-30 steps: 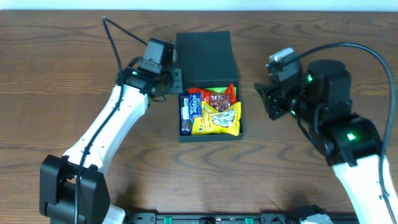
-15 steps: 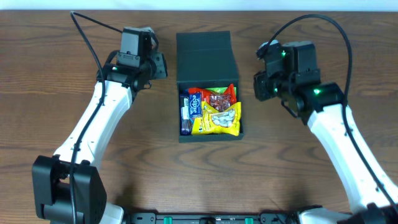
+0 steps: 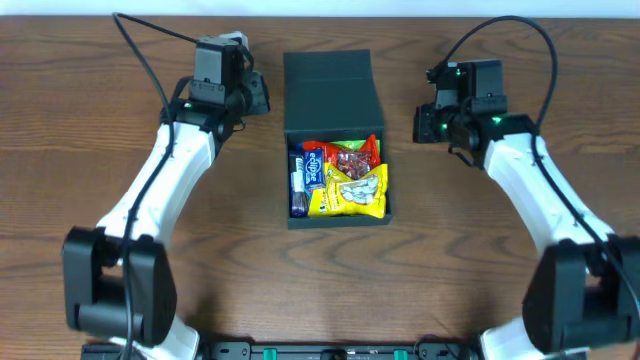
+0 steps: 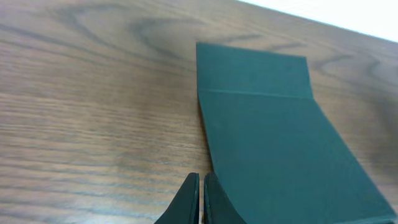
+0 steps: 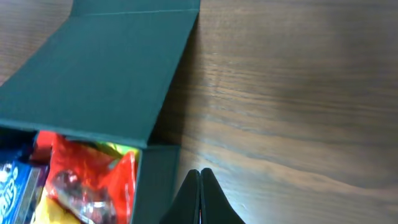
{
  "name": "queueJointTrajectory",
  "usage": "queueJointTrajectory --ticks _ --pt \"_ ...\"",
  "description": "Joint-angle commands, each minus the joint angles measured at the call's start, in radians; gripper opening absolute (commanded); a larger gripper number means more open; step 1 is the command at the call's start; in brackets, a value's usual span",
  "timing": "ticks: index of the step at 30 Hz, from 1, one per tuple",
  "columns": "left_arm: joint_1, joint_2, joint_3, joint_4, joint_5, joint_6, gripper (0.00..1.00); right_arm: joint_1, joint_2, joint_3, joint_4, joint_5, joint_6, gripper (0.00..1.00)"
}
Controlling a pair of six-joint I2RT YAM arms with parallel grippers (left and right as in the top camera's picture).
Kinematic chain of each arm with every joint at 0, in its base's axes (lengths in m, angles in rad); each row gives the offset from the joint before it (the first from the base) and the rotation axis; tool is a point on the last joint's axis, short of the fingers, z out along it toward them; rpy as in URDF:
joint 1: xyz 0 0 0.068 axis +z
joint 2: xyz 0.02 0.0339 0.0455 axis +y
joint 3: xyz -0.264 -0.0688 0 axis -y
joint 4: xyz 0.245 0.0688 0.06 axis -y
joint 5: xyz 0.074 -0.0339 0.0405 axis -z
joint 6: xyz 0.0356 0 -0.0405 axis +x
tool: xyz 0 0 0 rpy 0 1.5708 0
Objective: Pack container
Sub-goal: 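Release the tin and raise both grippers to the box lid, then push the upright lid forward with both grippers to close it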
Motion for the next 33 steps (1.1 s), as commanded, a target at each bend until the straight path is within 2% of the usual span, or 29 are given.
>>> queueJointTrajectory --ticks 1,9,14,21,29,33 --pt "0.028 0.068 0.018 0.028 0.083 -0.017 0.06 -0.031 0.055 0.008 0.035 -0.085 0.063 0.01" --pt "0.085 0.183 0.023 0.115 0.185 -0.101 0.06 -0.057 0.168 0.008 0.148 -0.175 0.133 0.01" --pt "0.098 0.264 0.079 0.113 0.237 -0.127 0.06 -0.057 0.219 0.008 0.231 -0.196 0.186 0.01" --pt "0.097 0.390 0.217 0.052 0.282 -0.151 0.06 -0.057 0.287 0.008 0.322 -0.245 0.256 0.01" --pt "0.097 0.523 0.400 -0.105 0.317 -0.151 0.06 -0.058 0.346 0.025 0.394 -0.286 0.314 0.01" --pt "0.097 0.549 0.420 -0.148 0.335 -0.161 0.06 -0.059 0.366 0.042 0.406 -0.307 0.322 0.01"
